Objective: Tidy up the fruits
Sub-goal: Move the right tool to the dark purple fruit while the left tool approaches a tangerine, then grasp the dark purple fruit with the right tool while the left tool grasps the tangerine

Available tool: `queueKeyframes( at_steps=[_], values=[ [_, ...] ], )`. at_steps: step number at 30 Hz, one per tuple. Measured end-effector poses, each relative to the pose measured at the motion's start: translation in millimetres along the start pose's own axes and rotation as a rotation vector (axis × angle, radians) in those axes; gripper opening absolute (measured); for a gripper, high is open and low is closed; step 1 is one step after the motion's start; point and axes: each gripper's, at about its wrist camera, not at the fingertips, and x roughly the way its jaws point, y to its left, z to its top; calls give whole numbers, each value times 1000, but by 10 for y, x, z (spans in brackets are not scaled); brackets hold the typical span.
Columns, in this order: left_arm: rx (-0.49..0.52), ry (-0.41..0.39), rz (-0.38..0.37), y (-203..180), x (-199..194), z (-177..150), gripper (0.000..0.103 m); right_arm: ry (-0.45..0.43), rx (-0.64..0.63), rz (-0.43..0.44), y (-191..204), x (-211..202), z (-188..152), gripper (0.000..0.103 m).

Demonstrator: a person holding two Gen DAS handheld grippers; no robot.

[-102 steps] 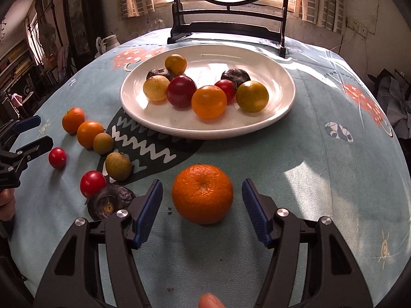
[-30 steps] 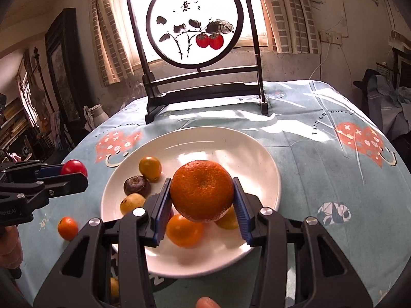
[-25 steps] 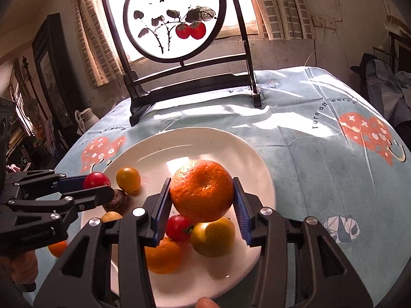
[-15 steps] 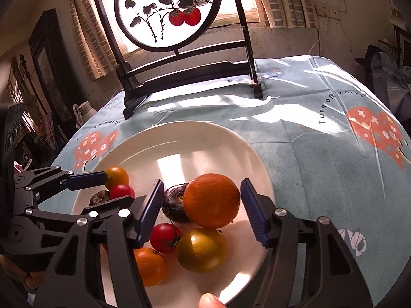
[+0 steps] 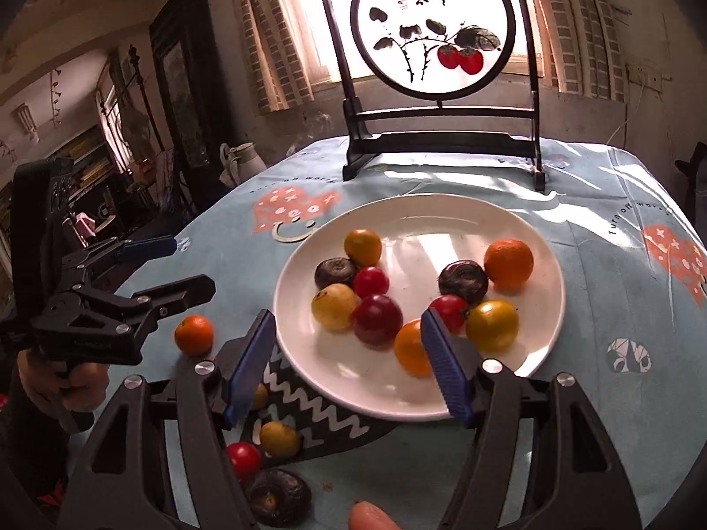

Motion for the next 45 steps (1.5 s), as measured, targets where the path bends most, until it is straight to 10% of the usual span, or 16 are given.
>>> queueKeyframes(
  at_steps=[17, 45],
  values=[
    [-141, 84, -16, 384, -21, -466, 99, 296, -326, 71, 521, 138, -720, 70],
    [-152, 87, 24, 449, 3, -529, 99, 301, -355, 55, 504, 114, -793, 48]
  ],
)
